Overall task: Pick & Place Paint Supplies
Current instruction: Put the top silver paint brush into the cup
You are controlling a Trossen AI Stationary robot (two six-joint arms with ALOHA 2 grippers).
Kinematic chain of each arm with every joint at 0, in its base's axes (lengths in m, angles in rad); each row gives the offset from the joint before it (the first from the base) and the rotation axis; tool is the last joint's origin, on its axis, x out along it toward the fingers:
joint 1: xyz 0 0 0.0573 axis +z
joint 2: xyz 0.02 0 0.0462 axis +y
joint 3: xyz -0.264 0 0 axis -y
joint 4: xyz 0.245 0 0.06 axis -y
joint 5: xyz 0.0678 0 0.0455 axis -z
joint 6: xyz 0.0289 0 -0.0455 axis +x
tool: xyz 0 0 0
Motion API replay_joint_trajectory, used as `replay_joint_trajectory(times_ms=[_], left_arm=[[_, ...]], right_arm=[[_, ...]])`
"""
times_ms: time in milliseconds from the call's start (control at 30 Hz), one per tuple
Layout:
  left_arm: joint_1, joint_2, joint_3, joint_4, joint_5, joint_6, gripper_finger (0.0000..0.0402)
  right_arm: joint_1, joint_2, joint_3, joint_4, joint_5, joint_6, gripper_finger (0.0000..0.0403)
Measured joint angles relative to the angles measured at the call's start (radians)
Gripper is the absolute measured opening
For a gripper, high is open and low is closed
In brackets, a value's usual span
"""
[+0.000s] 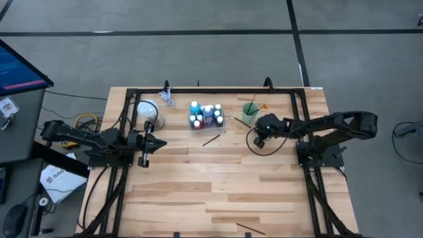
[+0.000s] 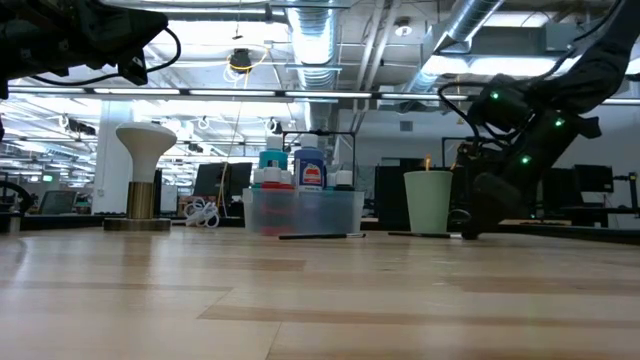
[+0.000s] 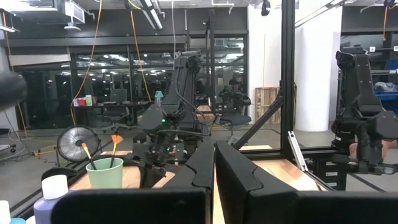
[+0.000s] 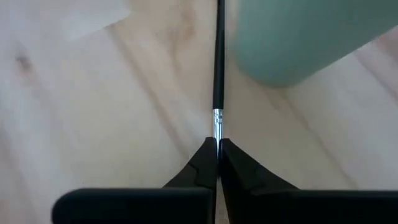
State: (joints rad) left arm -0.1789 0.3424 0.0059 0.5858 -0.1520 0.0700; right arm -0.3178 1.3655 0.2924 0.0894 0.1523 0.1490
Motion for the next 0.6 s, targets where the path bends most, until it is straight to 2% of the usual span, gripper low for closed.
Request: replay_joint_trajectory(times_ms=[167,300,600], left_arm=[[0.0,0.0,0.0,0.0,0.0,0.0,0.0002],[0.0,0.0,0.0,0.0,0.0,0.0,0.0002],[0.0,0.0,0.0,0.0,0.0,0.0,0.0002]], right_arm=[[0.066,-0.063,0.003,-0.078,-0.07,0.033,0.0001],[0.099,-0.124,0.05,-0.227,-0.107,0.07,0.0],[0.213,-0.213,0.303,-0.624,-0.068,0.053,0.0002]])
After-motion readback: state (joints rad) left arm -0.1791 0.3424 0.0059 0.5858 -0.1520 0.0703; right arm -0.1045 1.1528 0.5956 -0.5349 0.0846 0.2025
